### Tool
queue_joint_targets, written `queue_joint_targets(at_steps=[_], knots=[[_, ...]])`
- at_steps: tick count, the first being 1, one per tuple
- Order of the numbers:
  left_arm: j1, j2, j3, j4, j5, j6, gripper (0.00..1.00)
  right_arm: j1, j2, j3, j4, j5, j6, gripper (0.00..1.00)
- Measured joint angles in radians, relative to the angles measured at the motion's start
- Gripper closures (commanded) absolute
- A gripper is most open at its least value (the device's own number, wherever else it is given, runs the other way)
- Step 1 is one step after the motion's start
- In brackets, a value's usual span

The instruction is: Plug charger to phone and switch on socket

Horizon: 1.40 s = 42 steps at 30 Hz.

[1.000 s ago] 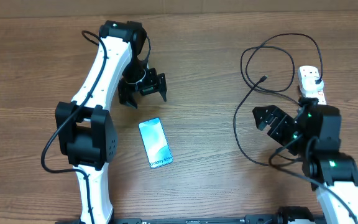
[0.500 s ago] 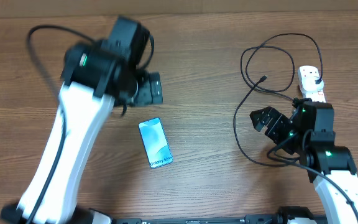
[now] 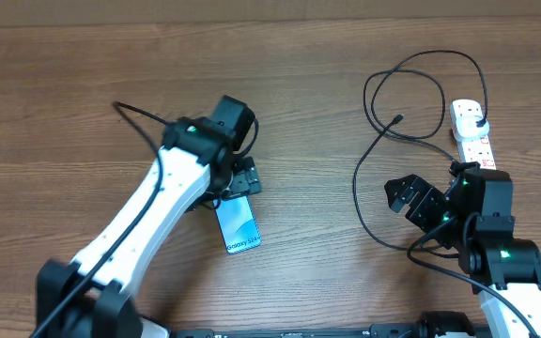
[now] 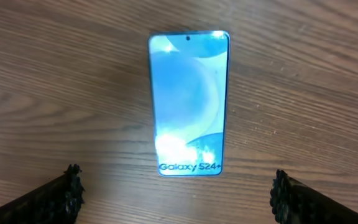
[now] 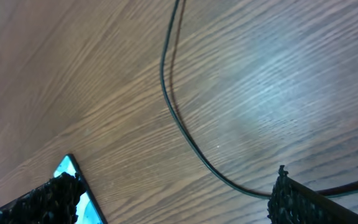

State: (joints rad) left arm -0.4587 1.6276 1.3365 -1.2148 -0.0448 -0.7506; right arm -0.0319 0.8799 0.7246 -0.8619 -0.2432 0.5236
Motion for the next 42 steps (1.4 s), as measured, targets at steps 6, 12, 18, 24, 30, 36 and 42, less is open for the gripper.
queue_joint_targets(at_steps=[6,12,18,24,30,36,42], knots=[[0.000,0.134,0.000,0.030,0.027,-0.019,0.01,0.000,0.037,0.000,-0.006,0.010,0.000,0.00],[0.000,0.212,-0.048,0.150,0.039,-0.022,0.01,0.000,0.037,0.000,-0.007,0.013,-0.001,0.00],[0.000,0.214,-0.148,0.259,0.053,-0.016,0.00,0.000,0.037,0.000,-0.013,0.015,-0.020,0.00],[0.000,0.214,-0.235,0.374,0.060,-0.005,0.00,0.000,0.037,0.000,-0.013,0.015,-0.029,0.00],[0.000,0.201,-0.275,0.418,0.059,-0.002,0.00,0.000,0.037,0.000,-0.013,0.015,-0.031,0.00],[0.000,0.172,-0.314,0.460,0.056,-0.022,0.07,0.000,0.037,0.000,-0.012,0.016,-0.031,0.00],[0.000,0.168,-0.320,0.462,0.043,-0.044,0.21,0.000,0.037,0.000,-0.013,0.015,-0.031,0.00]])
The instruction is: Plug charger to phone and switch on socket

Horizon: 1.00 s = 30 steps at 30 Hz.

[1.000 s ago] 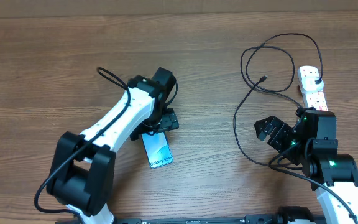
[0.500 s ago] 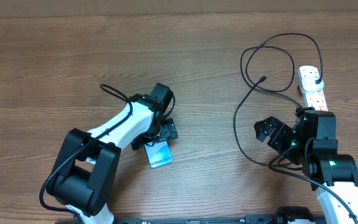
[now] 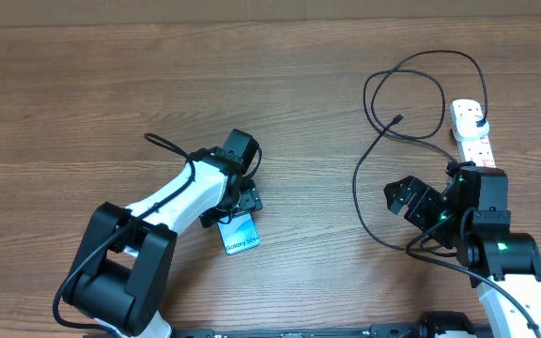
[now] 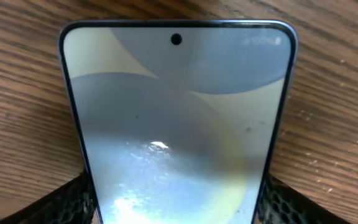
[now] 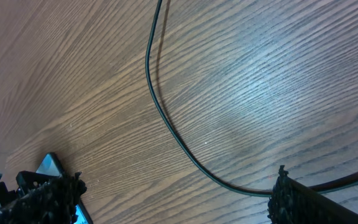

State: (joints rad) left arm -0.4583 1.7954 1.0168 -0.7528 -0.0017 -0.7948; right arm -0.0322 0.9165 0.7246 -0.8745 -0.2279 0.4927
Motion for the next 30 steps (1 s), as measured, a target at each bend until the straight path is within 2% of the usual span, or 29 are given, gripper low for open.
queue_joint_targets(at_steps=[9,14,17,30], knots=[[0.000,0.000,0.000,0.001,-0.002,0.000,0.20,0.000,0.000,0.000,0.002,0.000,0.000,0.00],[0.011,0.003,0.014,-0.019,0.013,0.005,0.27,0.000,0.000,0.000,0.010,0.000,0.000,0.00],[0.033,0.021,0.041,-0.053,0.037,0.011,0.28,0.000,0.000,0.000,0.014,0.000,0.000,0.00],[0.081,0.055,0.291,-0.233,0.089,0.076,0.29,0.000,0.000,0.000,0.026,0.000,0.000,0.00]])
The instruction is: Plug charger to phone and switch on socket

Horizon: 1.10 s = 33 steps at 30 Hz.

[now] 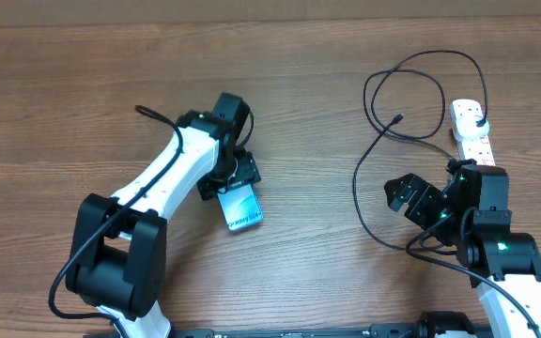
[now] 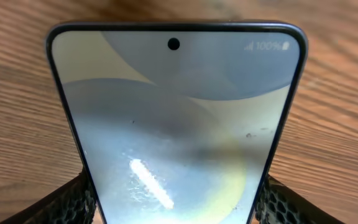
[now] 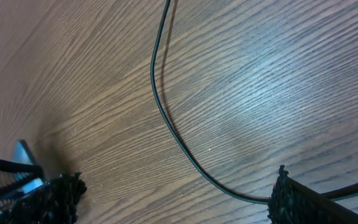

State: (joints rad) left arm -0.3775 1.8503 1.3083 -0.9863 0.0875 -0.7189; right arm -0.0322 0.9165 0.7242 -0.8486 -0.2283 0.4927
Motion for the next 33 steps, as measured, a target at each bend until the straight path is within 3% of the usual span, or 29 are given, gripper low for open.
queue_joint_targets(at_steps=[13,28,33], knots=[[0.027,0.000,0.283,-0.260,0.083,0.068,0.29,0.000,0.000,0.000,0.031,-0.017,0.005,0.00],[0.058,0.000,0.372,-0.298,0.153,0.075,0.30,0.000,0.092,0.000,0.134,-0.249,0.012,0.00],[0.058,0.000,0.372,-0.299,0.167,0.076,0.30,0.010,0.126,-0.029,0.299,-0.340,0.042,0.00]])
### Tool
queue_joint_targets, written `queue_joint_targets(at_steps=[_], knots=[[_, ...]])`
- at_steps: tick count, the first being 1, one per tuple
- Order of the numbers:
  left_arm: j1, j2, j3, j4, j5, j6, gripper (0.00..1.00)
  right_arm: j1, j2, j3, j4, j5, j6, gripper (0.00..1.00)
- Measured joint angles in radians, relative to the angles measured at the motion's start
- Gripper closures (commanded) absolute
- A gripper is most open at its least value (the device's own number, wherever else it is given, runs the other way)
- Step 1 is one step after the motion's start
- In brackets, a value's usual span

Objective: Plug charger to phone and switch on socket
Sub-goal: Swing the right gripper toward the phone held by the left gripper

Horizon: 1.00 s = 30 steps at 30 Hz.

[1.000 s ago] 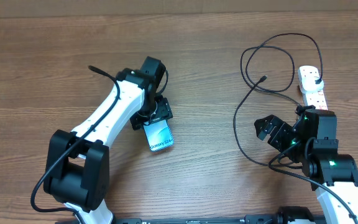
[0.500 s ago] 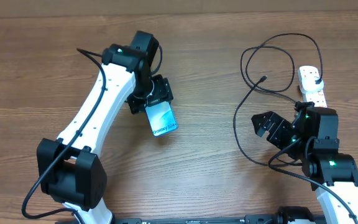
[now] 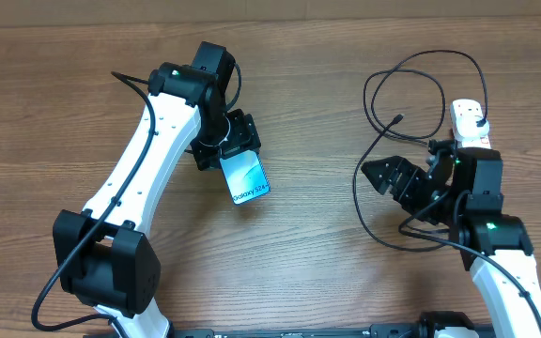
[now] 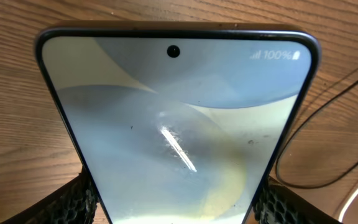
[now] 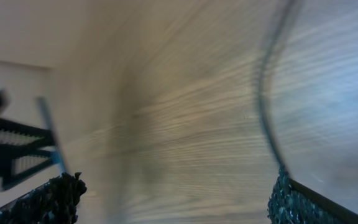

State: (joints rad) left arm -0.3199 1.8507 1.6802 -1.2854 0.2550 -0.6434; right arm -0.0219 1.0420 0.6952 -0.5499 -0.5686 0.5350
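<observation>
My left gripper (image 3: 236,161) is shut on the top end of the phone (image 3: 249,178), a lit "Galaxy S24+" raised off the wooden table near its middle. The screen (image 4: 178,118) fills the left wrist view, with my left gripper (image 4: 178,208) clamping its sides. A black charger cable (image 3: 376,141) loops from the white socket strip (image 3: 471,128) at the far right; its free plug (image 3: 397,119) lies on the table. My right gripper (image 3: 385,176) stands open beside the cable. The right wrist view is blurred, with the right gripper (image 5: 173,199) holding nothing.
The cable's long loop (image 3: 359,202) runs down past the right gripper and under the right arm. Part of the cable (image 4: 309,168) shows behind the phone. The bare wooden table (image 3: 83,84) stretches to the left and far side.
The left gripper has carried the phone farther from the front edge and higher, its free end now pointing more to the right. The right gripper has moved left and farther out toward the cable.
The left gripper first hung open above the phone lying flat. It was then down with its fingers on either side of the phone, then shut on it with the phone tilted. Now the phone is held up. The right gripper stayed open by the cable until its latest shift.
</observation>
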Motion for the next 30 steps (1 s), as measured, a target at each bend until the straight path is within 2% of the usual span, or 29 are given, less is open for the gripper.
queue_joint_targets(at_steps=[9,13,20,30], knots=[[0.000,0.000,0.000,0.000,0.076,0.000,0.30,0.209,0.000,-0.239,0.438,-0.094,0.161,0.00],[0.004,0.000,0.000,-0.001,0.111,0.000,0.30,0.307,0.002,-0.260,0.555,-0.102,0.199,0.00],[0.049,0.000,0.000,-0.001,0.229,0.009,0.30,0.446,0.002,-0.260,0.612,-0.064,0.232,0.00],[0.099,0.000,0.000,-0.003,0.355,0.020,0.29,0.529,0.002,-0.260,0.681,0.068,0.257,0.00]])
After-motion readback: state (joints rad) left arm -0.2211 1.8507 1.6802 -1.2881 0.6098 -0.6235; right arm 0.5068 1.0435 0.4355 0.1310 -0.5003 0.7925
